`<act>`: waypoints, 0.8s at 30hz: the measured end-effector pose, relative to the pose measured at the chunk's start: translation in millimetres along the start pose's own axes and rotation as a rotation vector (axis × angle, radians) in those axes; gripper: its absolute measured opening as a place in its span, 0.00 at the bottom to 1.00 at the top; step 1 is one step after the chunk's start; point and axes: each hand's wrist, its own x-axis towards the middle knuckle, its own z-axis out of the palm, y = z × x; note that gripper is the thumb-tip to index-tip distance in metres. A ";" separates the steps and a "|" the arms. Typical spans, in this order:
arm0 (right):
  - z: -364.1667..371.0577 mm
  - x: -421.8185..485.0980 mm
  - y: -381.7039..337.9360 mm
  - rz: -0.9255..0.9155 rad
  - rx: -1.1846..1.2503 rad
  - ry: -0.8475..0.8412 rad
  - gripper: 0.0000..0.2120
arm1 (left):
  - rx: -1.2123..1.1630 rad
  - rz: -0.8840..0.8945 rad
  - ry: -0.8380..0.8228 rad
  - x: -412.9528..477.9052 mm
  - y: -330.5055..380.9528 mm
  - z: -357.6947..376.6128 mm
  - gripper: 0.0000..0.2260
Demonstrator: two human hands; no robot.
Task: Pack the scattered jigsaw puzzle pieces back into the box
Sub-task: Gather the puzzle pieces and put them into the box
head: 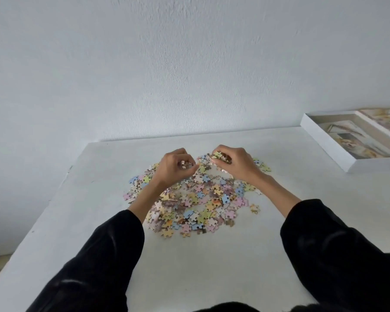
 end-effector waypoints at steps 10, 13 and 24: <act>-27.6 4.3 -10.3 0.013 0.066 0.160 0.08 | -0.076 0.168 -0.032 13.5 24.0 -6.1 0.04; -28.6 2.5 -3.9 0.009 0.093 0.171 0.08 | -0.064 0.173 -0.046 12.7 30.6 -0.4 0.04; -75.8 2.0 32.0 -0.020 0.137 0.188 0.08 | 0.000 0.157 0.004 38.5 65.3 27.7 0.05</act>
